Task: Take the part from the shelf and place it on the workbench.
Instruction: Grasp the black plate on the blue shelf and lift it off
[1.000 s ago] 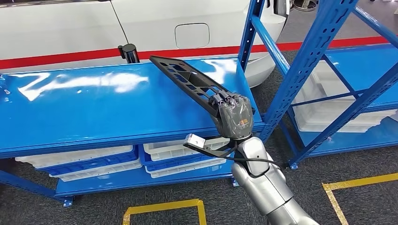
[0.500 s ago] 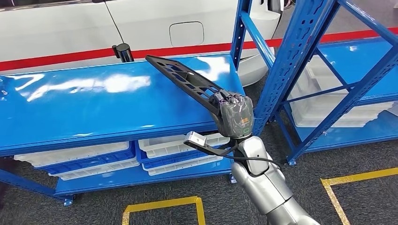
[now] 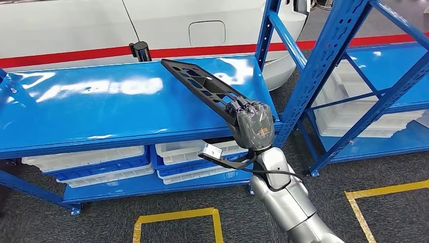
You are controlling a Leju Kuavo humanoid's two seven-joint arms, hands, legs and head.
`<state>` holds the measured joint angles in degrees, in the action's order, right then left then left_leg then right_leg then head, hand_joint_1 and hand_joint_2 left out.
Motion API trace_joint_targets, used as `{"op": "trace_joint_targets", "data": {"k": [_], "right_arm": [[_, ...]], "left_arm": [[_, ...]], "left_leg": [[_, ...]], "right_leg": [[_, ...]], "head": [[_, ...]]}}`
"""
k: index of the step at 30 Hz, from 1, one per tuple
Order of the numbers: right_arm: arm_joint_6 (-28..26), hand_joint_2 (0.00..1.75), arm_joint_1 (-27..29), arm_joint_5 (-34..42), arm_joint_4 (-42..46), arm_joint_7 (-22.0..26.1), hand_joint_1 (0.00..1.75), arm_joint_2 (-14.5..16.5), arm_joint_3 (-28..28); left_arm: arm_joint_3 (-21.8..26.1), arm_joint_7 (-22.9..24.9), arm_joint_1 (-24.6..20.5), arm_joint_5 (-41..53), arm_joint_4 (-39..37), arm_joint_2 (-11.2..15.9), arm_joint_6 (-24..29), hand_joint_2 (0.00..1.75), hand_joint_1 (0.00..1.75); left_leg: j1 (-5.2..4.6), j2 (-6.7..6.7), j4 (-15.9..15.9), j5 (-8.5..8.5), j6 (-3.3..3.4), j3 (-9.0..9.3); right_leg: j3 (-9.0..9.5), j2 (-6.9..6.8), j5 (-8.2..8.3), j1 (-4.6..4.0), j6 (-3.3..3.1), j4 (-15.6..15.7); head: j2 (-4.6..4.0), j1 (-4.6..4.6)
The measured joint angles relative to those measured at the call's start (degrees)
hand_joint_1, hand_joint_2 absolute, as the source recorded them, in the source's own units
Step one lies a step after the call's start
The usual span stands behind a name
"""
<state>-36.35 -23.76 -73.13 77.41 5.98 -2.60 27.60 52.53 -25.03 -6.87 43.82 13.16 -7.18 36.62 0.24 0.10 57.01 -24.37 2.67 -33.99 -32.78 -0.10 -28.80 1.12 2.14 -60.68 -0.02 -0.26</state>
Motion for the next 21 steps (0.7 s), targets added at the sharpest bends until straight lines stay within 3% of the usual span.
{"op": "trace_joint_targets", "data": {"k": [2, 5, 7, 9, 11, 12, 13, 14, 16, 17, 20, 21], "right_arm": [[0.9, 1.75, -0.1, 2.6, 0.0, 1.7, 1.75, 0.0, 0.0], [3.6, 1.75, -0.2, 8.3, 0.2, 5.5, 1.75, -0.2, 0.2], [5.4, 1.75, -0.3, 12.0, 0.7, 8.1, 1.75, -0.3, 0.4], [7.3, 1.75, -0.4, 15.8, 1.2, 11.0, 1.75, -0.7, 0.7], [9.4, 1.75, -0.5, 20.3, 1.8, 14.4, 1.75, -1.3, 1.1], [10.4, 1.75, -0.5, 22.4, 2.2, 15.9, 1.75, -1.7, 1.2], [11.4, 1.75, -0.6, 24.4, 2.7, 17.1, 1.75, -2.1, 1.4], [12.2, 1.75, -0.6, 26.1, 3.2, 18.0, 1.75, -2.4, 1.5], [13.5, 1.75, -1.0, 28.4, 4.2, 19.0, 1.75, -3.1, 1.6], [13.9, 1.75, -1.1, 29.1, 4.6, 19.2, 1.75, -3.4, 1.6], [14.2, 1.75, -1.2, 30.2, 5.4, 19.6, 1.75, -4.4, 1.6], [14.2, 1.75, -1.2, 30.4, 5.7, 19.7, 1.75, -4.8, 1.7]], "left_arm": [[0.0, 0.0, 0.0, 0.1, 0.0, 0.0, -0.1, 1.75, 0.0], [0.0, 0.0, 0.0, 0.3, 0.0, 0.1, -0.1, 1.75, 0.0], [0.0, 0.0, 0.0, 0.3, 0.0, 0.2, -0.2, 1.75, 0.0], [0.0, 0.1, 0.0, 0.5, 0.0, 0.3, -0.5, 1.75, 0.0], [0.0, 0.4, 0.0, 0.6, 0.0, 0.3, -0.7, 1.75, 0.0], [0.0, 0.5, 0.0, 0.8, 0.0, 0.3, -0.8, 1.75, 0.0], [0.0, 0.7, 0.0, 0.9, 0.0, 0.4, -0.8, 1.75, 0.0], [0.0, 0.8, 0.0, 1.0, 0.0, 0.4, -0.8, 1.75, 0.0], [0.0, 0.8, -0.2, 1.0, 0.0, 0.7, -0.9, 1.75, 0.0], [0.0, 0.8, -0.2, 1.0, 0.0, 0.8, -0.9, 1.75, 0.0], [0.0, 0.6, -0.2, 0.8, 0.0, 1.0, -1.1, 1.75, 0.0], [0.0, 0.5, -0.2, 0.7, 0.0, 1.0, -1.1, 1.75, 0.0]], "left_leg": [[-0.2, -0.03, 0.6, 0.0, -0.65, -0.49], [0.04, -0.06, 1.0, -0.02, -1.59, -1.01], [0.36, -0.11, 4.2, -2.61, -2.27, -2.41], [0.55, -0.11, 11.6, -7.03, -2.86, -5.48], [0.6, -0.11, 17.1, -9.14, -3.02, -7.62], [0.6, -0.1, 16.8, -8.57, -2.91, -7.14], [0.58, -0.11, 14.2, -7.08, -2.67, -5.46], [0.51, -0.15, 10.1, -5.21, -2.26, -2.96], [0.21, -0.18, 3.0, -3.07, -1.4, 1.15], [0.01, -0.17, 1.2, -2.75, -1.05, 2.0], [-0.22, -0.01, 0.1, -2.05, -0.21, 1.97], [-0.11, 0.11, -0.4, -1.53, 0.21, 2.0]], "right_leg": [[1.76, 0.07, 0.85, -0.19, -0.44, 3.4], [1.37, 0.2, 1.55, -0.1, -1.55, 3.4], [1.12, 0.17, 2.06, 0.26, -2.34, 3.5], [0.65, 0.15, 2.43, 0.16, -2.84, 3.5], [0.17, 0.14, 2.72, -0.02, -2.96, 3.5], [0.03, 0.15, 2.84, -0.1, -2.9, 3.4], [-0.03, 0.17, 2.94, -0.17, -2.85, 3.4], [-0.02, 0.19, 3.02, -0.24, -2.79, 3.4], [-0.14, 0.19, 3.26, -0.51, -2.54, 3.4], [-0.26, 0.17, 3.42, -0.58, -2.33, 3.5], [-0.67, 0.1, 3.85, -0.67, -1.37, 3.6], [-1.14, 0.11, 3.33, -0.73, -1.27, 2.9]], "head": [[0.0, -0.03], [0.0, -0.09], [0.0, -0.18], [0.0, -0.27], [0.0, -0.28], [0.0, -0.28], [0.0, -0.28], [0.0, -0.28], [0.0, -0.24], [0.0, -0.25], [0.0, -0.27], [0.0, -0.21]]}}
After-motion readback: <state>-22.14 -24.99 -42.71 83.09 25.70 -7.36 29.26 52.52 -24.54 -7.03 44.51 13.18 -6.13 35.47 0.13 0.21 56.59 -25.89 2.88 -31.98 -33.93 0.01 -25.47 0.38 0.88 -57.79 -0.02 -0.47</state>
